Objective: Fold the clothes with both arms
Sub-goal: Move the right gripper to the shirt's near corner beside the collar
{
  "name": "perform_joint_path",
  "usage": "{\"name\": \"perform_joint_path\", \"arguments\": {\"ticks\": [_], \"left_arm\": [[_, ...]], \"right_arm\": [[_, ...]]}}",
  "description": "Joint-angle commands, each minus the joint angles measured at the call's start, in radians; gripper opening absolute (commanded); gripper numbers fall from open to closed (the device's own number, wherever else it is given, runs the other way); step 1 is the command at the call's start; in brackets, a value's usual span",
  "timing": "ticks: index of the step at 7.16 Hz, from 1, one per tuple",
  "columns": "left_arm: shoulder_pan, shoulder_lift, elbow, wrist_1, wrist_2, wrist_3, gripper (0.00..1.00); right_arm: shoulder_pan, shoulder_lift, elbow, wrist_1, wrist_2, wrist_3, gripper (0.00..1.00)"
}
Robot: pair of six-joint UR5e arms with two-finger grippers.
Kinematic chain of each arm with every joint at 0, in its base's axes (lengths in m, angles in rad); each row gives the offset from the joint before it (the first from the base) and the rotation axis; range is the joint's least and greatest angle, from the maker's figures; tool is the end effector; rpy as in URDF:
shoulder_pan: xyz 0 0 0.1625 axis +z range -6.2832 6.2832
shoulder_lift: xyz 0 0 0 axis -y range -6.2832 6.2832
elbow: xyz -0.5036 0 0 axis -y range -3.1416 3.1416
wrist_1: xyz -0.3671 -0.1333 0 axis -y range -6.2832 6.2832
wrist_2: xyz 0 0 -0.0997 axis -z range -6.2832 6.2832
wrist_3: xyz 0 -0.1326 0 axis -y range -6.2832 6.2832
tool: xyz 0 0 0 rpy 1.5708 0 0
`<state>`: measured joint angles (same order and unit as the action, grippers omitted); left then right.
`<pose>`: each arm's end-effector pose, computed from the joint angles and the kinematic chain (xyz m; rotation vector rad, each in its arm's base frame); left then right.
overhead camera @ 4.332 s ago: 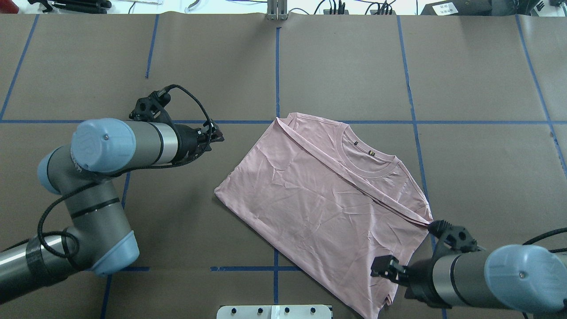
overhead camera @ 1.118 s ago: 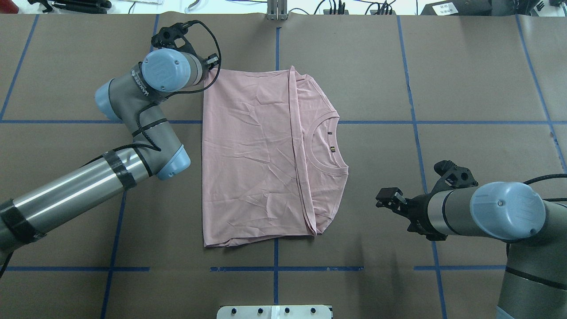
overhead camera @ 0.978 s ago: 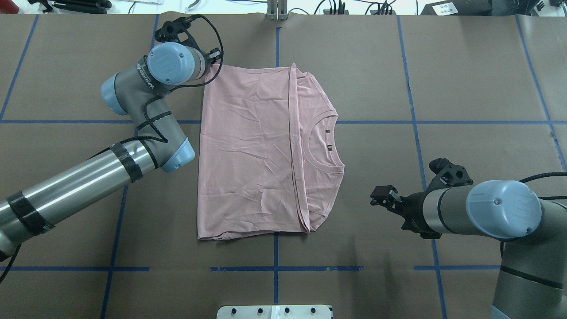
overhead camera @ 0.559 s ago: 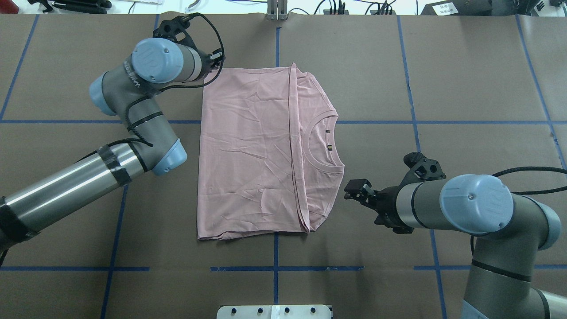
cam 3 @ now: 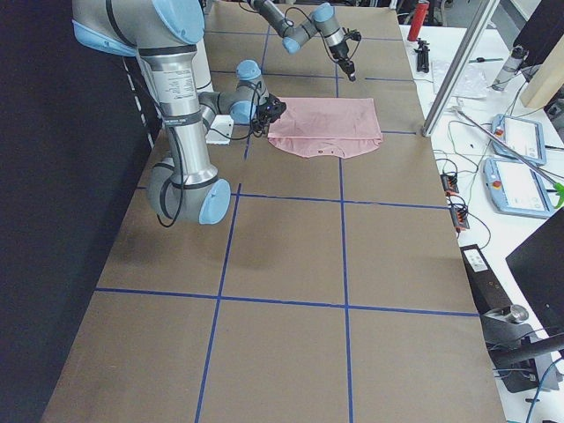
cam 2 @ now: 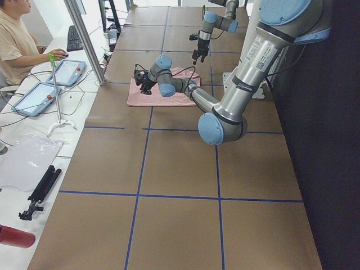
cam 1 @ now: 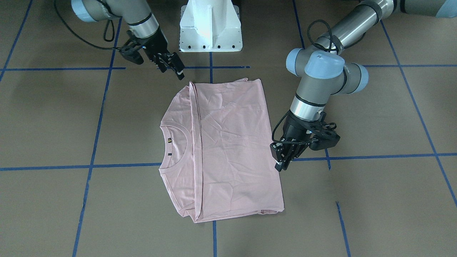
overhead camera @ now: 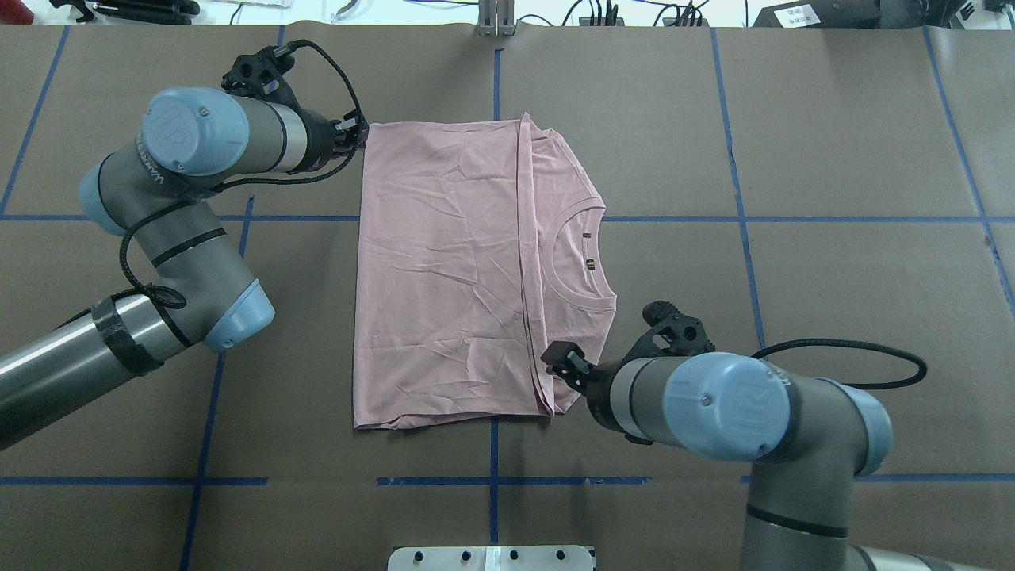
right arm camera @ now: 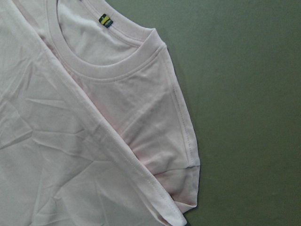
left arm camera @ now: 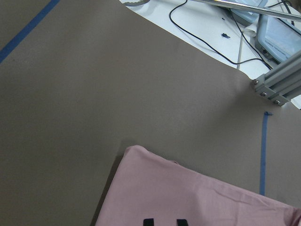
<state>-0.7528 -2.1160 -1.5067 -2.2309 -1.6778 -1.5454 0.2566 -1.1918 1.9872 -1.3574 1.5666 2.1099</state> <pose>0.4644 -0.5983 0.3875 0.3501 1.1089 -0.5843 -0.5547 -0.2839 0.3545 -0.1417 -1.0243 0.7278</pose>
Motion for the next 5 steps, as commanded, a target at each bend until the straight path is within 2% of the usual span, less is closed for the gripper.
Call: {"name": "perform_joint_path", "arguments": {"ticks": [1, 5], "left_arm": [[0.001, 0.069, -0.087, 0.002, -0.011, -0.005, 0.28], [0.007, 0.07, -0.092, 0.017, -0.013, -0.01, 0.31]], "right_arm": [[-0.054, 0.106, -0.097, -0.068, -0.072, 0.042, 0.99], [-0.057, 0.095, -0.117, -0.12, -0.1, 0.044, 0.92]]}}
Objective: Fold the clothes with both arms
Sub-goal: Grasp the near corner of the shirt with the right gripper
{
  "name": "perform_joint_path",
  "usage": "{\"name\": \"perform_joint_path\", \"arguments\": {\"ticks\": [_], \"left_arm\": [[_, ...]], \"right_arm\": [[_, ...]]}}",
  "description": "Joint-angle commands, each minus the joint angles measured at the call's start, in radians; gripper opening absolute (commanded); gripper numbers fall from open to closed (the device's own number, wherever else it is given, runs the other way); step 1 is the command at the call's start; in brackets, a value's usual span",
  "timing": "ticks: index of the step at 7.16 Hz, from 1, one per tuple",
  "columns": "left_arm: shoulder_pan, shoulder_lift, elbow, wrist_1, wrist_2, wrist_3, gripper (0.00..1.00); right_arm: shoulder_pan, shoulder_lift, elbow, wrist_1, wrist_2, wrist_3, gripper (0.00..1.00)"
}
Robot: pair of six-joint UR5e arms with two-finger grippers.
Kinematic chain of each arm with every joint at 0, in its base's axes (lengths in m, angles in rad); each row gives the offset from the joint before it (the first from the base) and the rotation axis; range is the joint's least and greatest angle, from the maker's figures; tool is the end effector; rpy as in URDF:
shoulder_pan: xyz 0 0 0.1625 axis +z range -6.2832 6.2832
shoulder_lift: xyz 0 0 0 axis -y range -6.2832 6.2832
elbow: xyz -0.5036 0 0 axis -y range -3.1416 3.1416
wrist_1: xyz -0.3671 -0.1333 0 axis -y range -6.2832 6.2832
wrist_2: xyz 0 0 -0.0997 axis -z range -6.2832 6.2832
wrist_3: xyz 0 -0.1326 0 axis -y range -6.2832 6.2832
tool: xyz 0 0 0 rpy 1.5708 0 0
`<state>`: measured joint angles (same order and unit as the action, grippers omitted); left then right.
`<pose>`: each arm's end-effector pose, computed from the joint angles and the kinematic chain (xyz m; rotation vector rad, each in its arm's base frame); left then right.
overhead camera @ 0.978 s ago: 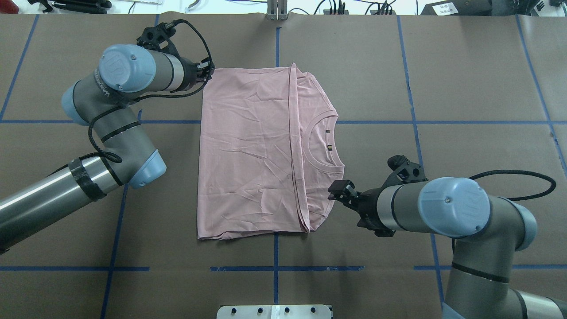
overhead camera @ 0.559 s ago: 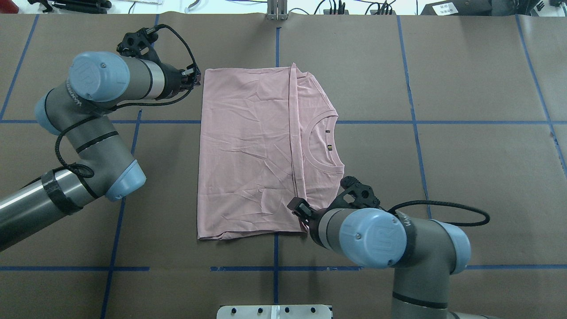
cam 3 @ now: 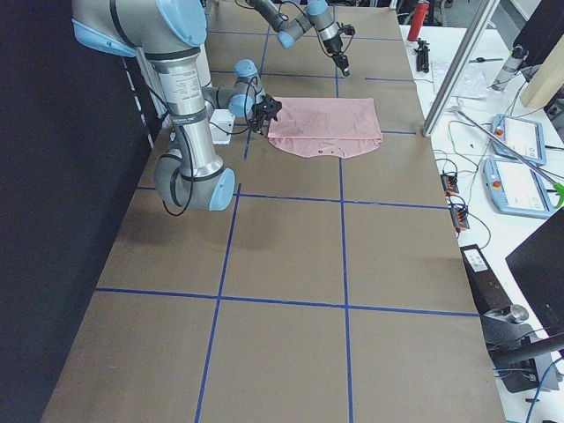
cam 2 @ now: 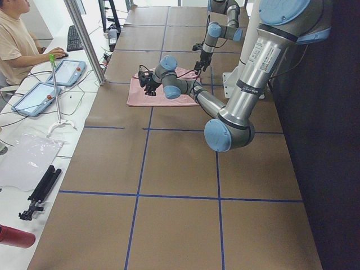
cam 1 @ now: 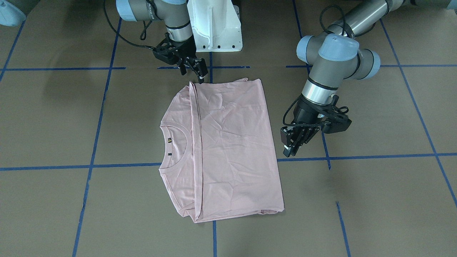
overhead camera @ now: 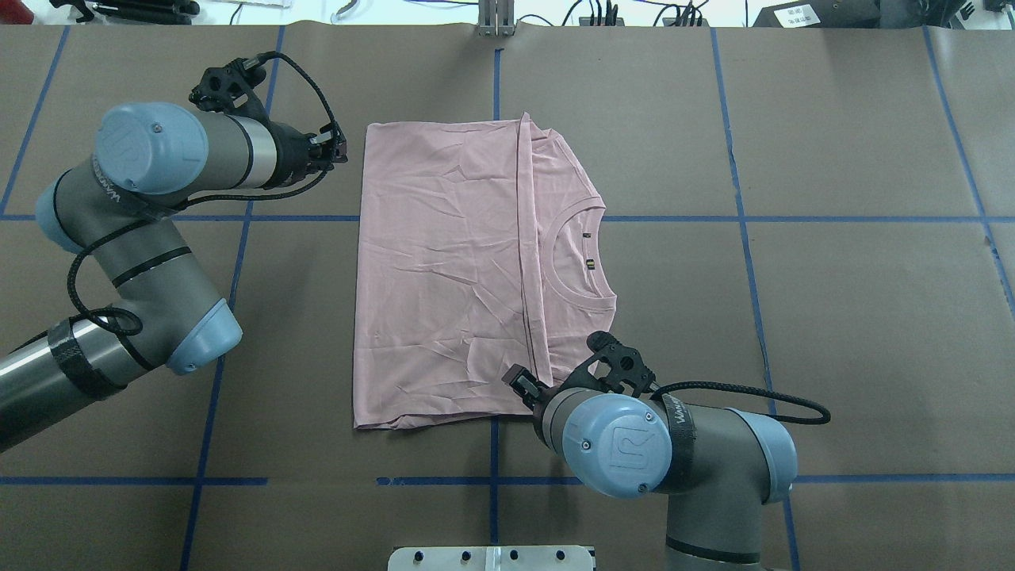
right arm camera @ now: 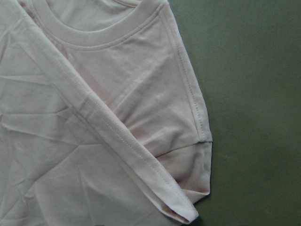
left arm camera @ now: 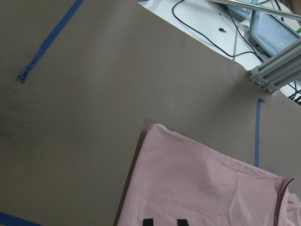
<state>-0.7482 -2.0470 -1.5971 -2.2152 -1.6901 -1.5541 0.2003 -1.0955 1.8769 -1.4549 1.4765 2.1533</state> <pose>0.4430 -0.5716 0.3965 0.3345 1.1200 -0.5797 -0.6143 -0.2735 0.3561 -0.0863 -0.9216 0.7702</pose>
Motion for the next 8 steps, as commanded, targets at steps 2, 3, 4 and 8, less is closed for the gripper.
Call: {"name": "perform_joint_path", "arguments": {"ticks": [2, 3, 4, 8], "left_arm": [[0.007, 0.001, -0.027, 0.04, -0.002, -0.001, 0.32], [0.007, 0.001, -0.027, 0.042, -0.002, -0.001, 0.32], [0.009, 0.001, -0.029, 0.042, -0.002, -0.003, 0.32], [0.009, 0.001, -0.036, 0.045, -0.011, -0.02, 0.32]], "right_arm": [[-0.001, 0.008, -0.033, -0.022, -0.012, 0.0, 0.89], [0.001, 0.006, -0.035, -0.022, -0.012, -0.004, 0.88], [0.002, 0.006, -0.038, -0.022, -0.016, -0.01, 0.87], [0.013, 0.017, -0.058, -0.019, -0.021, -0.027, 0.83]]}}
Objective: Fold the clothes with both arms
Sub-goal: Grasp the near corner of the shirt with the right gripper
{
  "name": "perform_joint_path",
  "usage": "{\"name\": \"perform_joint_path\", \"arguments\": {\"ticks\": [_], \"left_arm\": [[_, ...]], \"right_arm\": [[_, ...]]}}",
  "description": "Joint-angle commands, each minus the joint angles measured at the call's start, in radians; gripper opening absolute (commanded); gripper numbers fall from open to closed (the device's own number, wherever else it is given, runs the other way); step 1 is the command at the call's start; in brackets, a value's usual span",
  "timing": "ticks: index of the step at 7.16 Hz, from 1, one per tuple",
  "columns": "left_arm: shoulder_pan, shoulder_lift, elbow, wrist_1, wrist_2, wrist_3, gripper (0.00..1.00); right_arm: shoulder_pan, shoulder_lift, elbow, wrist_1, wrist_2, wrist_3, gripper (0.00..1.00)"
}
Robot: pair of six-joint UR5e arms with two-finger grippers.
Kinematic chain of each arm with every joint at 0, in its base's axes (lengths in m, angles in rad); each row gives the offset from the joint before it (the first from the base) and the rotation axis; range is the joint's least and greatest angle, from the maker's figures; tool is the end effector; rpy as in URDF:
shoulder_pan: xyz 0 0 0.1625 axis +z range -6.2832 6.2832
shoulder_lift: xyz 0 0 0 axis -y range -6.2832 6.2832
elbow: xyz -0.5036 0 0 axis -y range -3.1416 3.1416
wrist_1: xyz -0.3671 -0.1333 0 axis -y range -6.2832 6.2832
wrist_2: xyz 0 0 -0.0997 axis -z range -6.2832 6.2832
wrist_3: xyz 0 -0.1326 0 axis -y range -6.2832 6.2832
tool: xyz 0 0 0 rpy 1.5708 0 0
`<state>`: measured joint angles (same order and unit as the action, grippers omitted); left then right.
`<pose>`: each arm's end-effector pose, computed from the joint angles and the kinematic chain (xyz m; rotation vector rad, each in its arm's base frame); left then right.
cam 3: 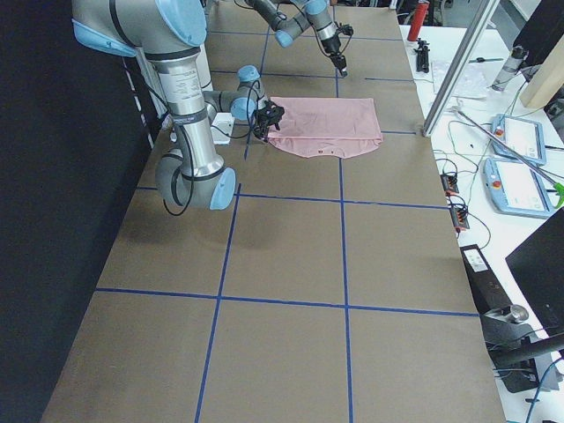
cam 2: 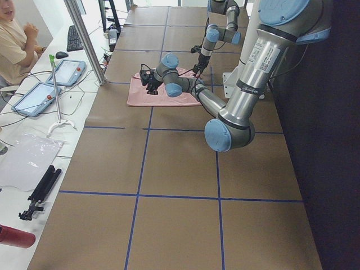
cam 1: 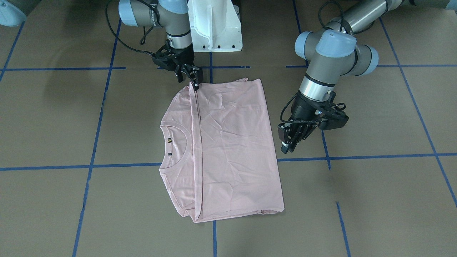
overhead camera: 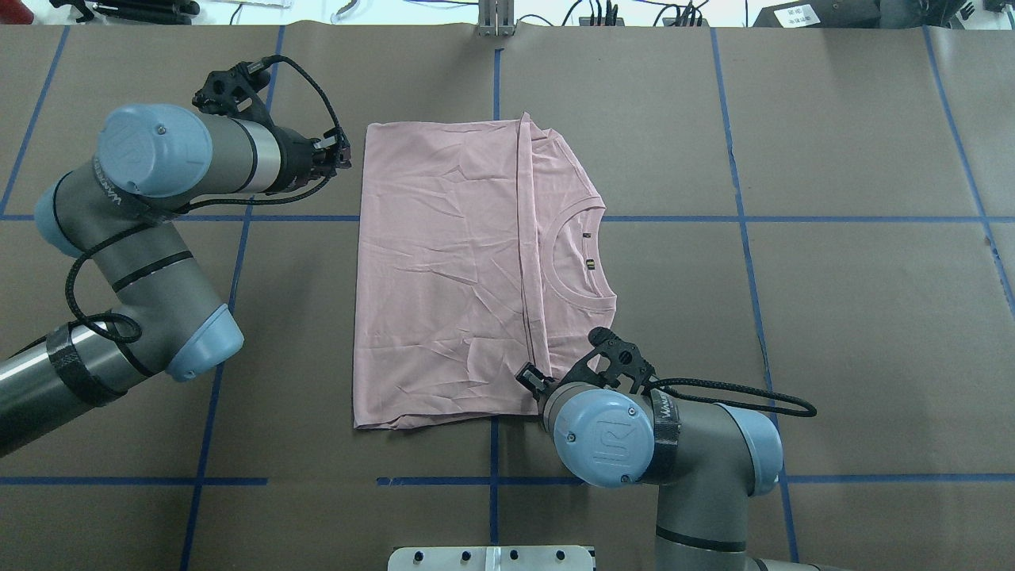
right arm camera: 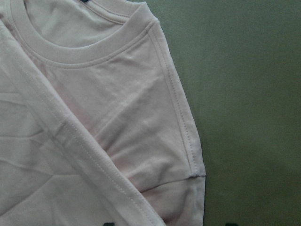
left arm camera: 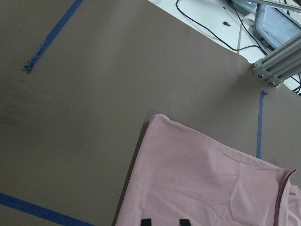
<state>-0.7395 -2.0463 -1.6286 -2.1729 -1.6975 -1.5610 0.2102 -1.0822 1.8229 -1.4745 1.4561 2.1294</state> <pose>0.4445 -0.5632 0.3887 0.3149 1.1138 -0.5762 -0.6261 -0.2854 0.3736 -0.0397 -0.8649 0.7697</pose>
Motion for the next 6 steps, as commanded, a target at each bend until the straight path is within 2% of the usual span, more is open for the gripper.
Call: {"name": "perform_joint_path", "arguments": {"ticks": [1, 6], "left_arm": [[0.0, 0.0, -0.004, 0.002, -0.007, -0.014, 0.32], [0.002, 0.0, -0.004, 0.002, -0.007, -0.017, 0.32]], "right_arm": [[0.003, 0.004, -0.004, -0.001, 0.0, -0.003, 0.79], [0.003, 0.002, -0.007, -0.004, -0.028, -0.02, 0.75]]}}
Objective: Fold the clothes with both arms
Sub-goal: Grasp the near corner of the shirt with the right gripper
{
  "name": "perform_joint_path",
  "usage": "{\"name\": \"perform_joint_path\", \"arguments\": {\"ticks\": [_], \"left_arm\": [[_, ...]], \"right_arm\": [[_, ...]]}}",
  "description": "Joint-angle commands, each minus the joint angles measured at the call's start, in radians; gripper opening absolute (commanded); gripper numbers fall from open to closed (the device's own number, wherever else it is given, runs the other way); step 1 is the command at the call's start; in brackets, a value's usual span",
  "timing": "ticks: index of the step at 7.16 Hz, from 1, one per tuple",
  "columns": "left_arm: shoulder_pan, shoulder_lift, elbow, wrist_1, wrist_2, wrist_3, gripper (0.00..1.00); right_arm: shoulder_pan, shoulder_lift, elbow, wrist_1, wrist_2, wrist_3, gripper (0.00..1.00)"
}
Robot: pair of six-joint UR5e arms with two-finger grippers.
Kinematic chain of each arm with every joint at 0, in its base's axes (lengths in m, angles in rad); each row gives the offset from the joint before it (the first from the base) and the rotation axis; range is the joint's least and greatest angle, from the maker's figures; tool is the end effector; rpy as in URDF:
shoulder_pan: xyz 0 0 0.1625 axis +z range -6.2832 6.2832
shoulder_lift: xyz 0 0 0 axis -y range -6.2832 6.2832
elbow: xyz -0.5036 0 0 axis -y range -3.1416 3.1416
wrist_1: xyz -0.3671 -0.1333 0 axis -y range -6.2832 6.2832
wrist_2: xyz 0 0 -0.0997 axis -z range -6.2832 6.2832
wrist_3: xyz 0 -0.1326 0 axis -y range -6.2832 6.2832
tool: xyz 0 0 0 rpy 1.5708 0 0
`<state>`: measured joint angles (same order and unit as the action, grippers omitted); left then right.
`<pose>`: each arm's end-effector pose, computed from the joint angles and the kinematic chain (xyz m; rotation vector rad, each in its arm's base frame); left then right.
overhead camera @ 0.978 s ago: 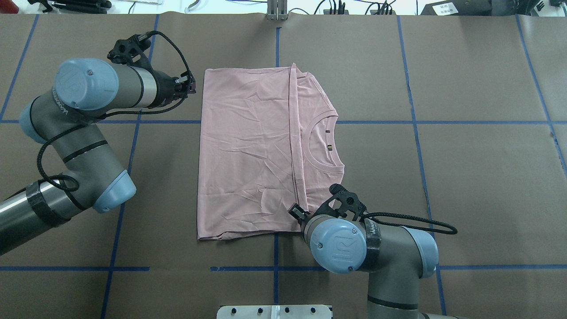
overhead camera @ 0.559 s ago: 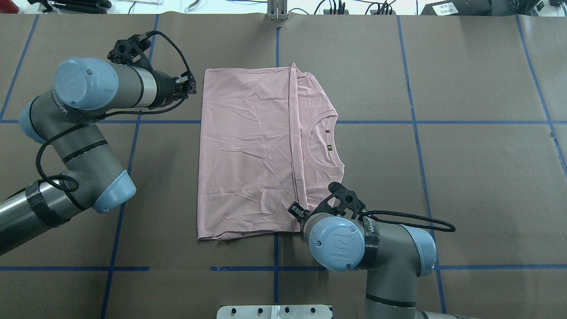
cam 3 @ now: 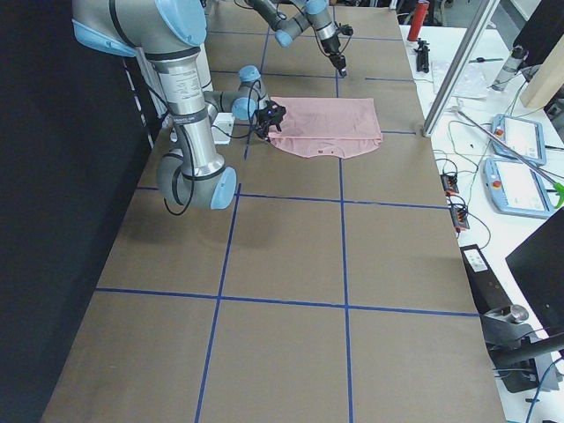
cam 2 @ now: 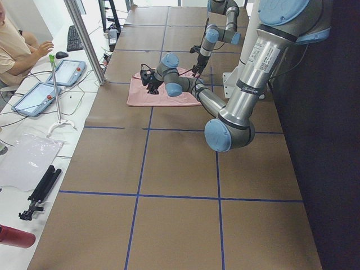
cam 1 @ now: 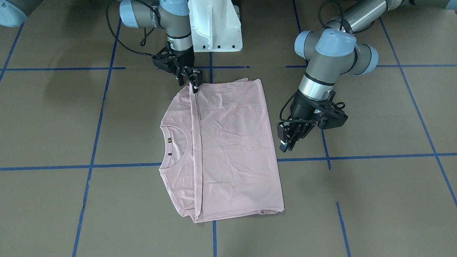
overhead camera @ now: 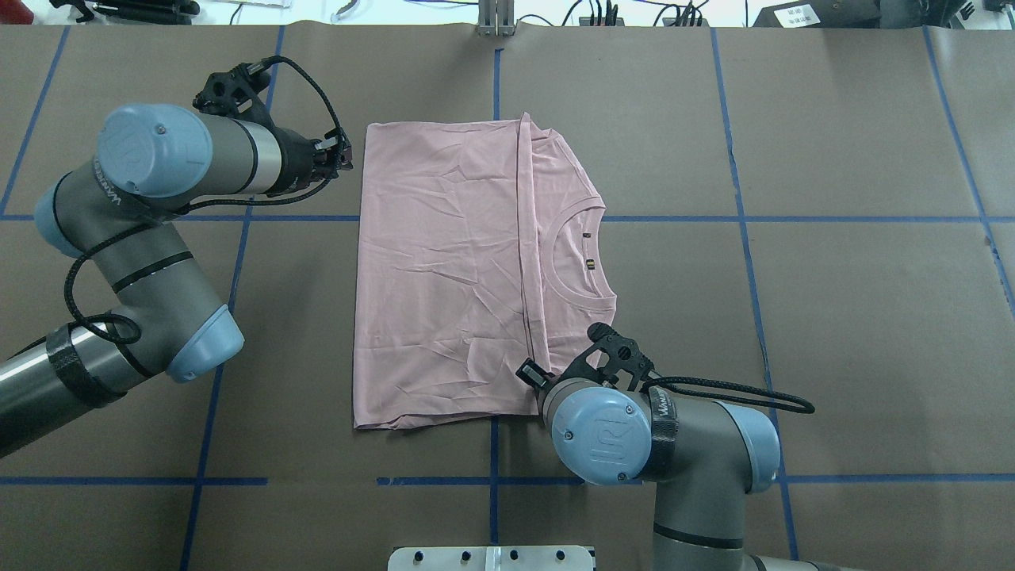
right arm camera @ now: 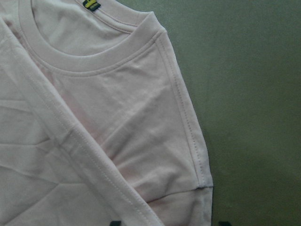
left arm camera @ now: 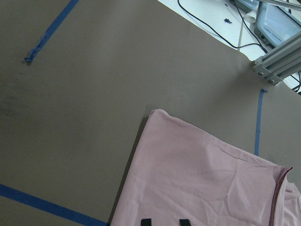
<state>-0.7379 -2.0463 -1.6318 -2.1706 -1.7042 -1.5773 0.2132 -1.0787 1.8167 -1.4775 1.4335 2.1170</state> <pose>0.4455 -0.5614 0.3875 0.2997 1.1200 -0.5852 -0.6265 -0.2906 0.3742 -0.0103 -0.8626 0.7702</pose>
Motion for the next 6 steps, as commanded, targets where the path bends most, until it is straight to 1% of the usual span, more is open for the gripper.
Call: {"name": "perform_joint_path", "arguments": {"ticks": [1, 4, 5, 6], "left_arm": [[0.0, 0.0, -0.002, 0.0, 0.0, -0.001, 0.32], [0.0, 0.0, -0.003, 0.0, -0.002, -0.001, 0.32], [0.0, 0.0, -0.003, 0.0, -0.002, -0.003, 0.32], [0.0, 0.0, -0.003, 0.0, -0.003, -0.003, 0.32]], "right_arm": [[-0.002, -0.001, -0.002, -0.003, -0.004, -0.008, 0.75], [-0.002, 0.005, -0.022, -0.001, 0.004, -0.009, 0.73], [-0.003, 0.009, -0.022, -0.001, 0.004, -0.008, 0.67], [-0.006, 0.008, -0.02, -0.003, 0.005, -0.008, 0.56]]}}
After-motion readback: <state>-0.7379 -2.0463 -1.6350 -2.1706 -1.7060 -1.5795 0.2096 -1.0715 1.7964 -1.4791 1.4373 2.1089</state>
